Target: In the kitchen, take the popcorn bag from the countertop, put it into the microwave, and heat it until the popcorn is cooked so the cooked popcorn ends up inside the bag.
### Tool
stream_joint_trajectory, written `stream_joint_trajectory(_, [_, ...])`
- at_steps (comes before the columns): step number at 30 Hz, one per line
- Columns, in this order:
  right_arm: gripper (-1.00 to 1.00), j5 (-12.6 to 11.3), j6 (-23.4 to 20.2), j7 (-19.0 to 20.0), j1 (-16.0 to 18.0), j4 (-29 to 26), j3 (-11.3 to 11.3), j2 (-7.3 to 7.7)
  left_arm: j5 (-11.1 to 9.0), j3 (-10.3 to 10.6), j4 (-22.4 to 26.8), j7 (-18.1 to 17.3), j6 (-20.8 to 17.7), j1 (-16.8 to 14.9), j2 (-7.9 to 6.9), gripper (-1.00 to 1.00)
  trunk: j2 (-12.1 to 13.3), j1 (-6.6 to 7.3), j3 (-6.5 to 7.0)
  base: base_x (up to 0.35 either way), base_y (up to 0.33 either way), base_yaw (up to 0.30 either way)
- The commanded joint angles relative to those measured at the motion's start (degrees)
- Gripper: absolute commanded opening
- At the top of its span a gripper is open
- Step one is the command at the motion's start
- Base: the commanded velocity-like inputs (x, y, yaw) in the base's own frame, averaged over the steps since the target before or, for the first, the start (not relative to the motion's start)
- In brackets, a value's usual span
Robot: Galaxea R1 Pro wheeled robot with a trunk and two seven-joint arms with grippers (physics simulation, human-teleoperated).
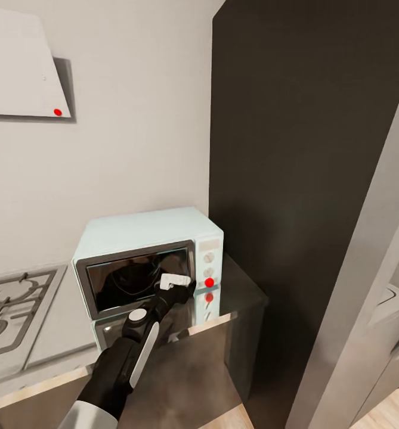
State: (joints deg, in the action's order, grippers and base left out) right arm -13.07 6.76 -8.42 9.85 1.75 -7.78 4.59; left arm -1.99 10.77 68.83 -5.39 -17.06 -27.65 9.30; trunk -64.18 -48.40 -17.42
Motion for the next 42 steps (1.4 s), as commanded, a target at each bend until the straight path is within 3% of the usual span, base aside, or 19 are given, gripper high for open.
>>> stream_joint_trajectory(1, [1.00,-0.56,0.36,-0.01,0.08,0.19,-0.48,-0.02,-0.20,-0.05,0.07,-0.15,-0.35,-0.03,-0.03,1.00,-0.05,0.00,-0.07,0.000,0.000,0.000])
stream_joint_trajectory(23, [1.00,-0.56,0.36,-0.01,0.08,0.19,-0.48,-0.02,-0.17,-0.14,0.20,-0.16,-0.30,-0.03,-0.07,1.00,-0.05,0.00,-0.07,0.056,0.000,0.000])
stream_joint_trajectory(42, [1.00,-0.56,0.36,-0.01,0.08,0.19,-0.48,-0.02,-0.14,-0.03,0.51,-0.06,-0.43,-0.03,0.01,1.00,-0.05,0.00,-0.07,-0.327,0.000,0.000])
